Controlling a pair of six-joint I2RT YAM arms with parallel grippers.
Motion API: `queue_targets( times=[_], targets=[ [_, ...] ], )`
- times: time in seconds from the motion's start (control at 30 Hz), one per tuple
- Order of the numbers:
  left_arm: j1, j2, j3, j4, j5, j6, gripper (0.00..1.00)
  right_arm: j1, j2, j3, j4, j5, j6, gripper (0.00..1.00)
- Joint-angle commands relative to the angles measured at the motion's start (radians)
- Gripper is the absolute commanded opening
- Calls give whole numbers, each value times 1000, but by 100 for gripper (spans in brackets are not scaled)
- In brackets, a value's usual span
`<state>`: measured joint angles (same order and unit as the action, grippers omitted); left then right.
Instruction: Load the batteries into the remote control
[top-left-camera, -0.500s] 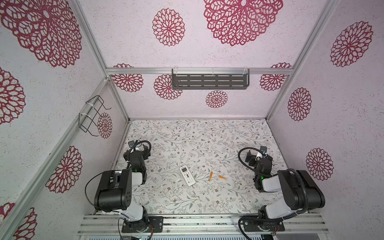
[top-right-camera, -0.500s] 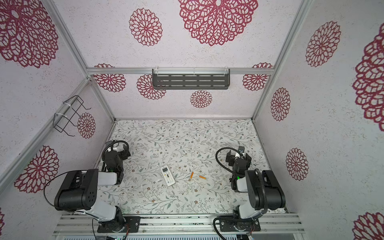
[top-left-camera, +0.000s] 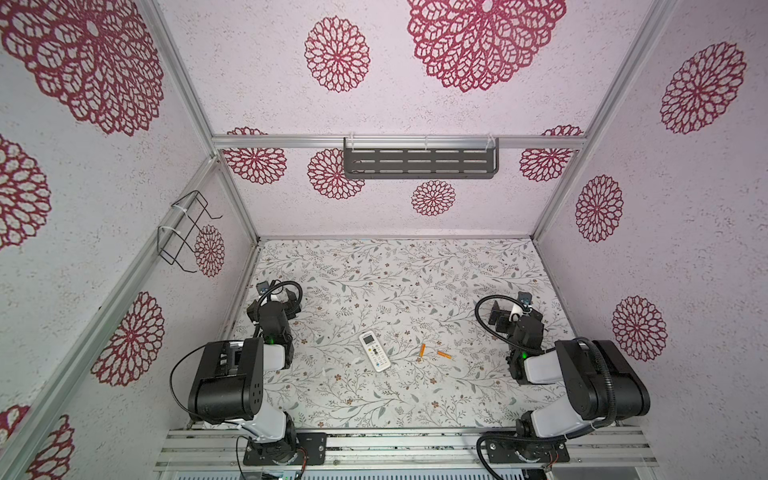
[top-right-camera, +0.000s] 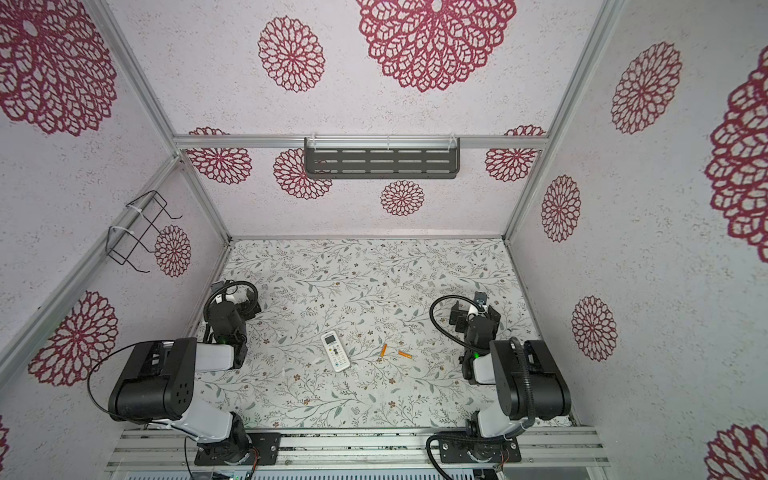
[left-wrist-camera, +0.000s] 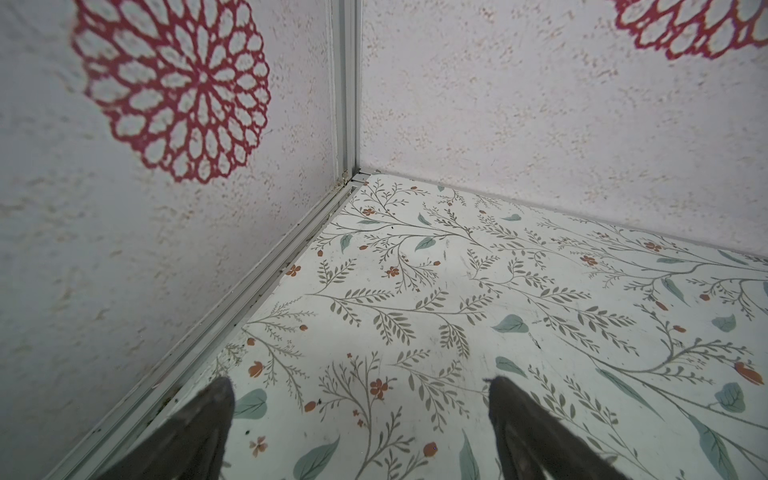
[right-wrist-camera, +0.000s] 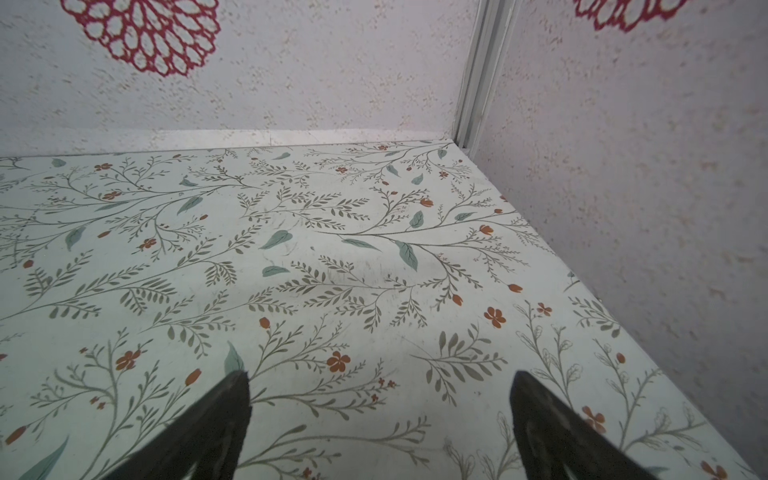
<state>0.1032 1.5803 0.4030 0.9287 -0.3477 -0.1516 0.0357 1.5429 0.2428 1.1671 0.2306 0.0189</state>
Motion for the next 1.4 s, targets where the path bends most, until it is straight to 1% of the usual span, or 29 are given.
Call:
queue_targets(
  times=[0.0,0.27,0.33,0.87,0.97,1.07,1.13,1.23,1.33,1.37],
  targets=[
    [-1,-17,1,4,11,-2,97,3,-7,15,29,-11,-7,99],
    [-1,-17,2,3,12,-2,97,2,-7,15,29,-11,-3,99],
    [-1,-17,3,4,12,-2,97,-13,-6,22,14,-19,13,99],
    [-1,-19,-2,7,13,-4,97,-12,-8,18,24,-14,7,99],
    [-11,-40,-26,40,-31,-5,97,-9,-38,-7,42,-16,1,99],
    [-60,-93,-57,65,-136,23,97,-5,-134,-35,4,0,0,99],
    [-102,-145,-51,13,-215,47,97,-5,-203,-34,-65,9,-5,99],
    [-141,-273,3,-227,-255,18,97,-5,-330,-33,-162,12,18,99],
    [-178,-407,59,-471,-241,-28,97,8,-476,37,-409,45,80,99],
    [-196,-452,75,-545,-237,-76,97,11,-513,77,-524,53,124,99]
  ],
)
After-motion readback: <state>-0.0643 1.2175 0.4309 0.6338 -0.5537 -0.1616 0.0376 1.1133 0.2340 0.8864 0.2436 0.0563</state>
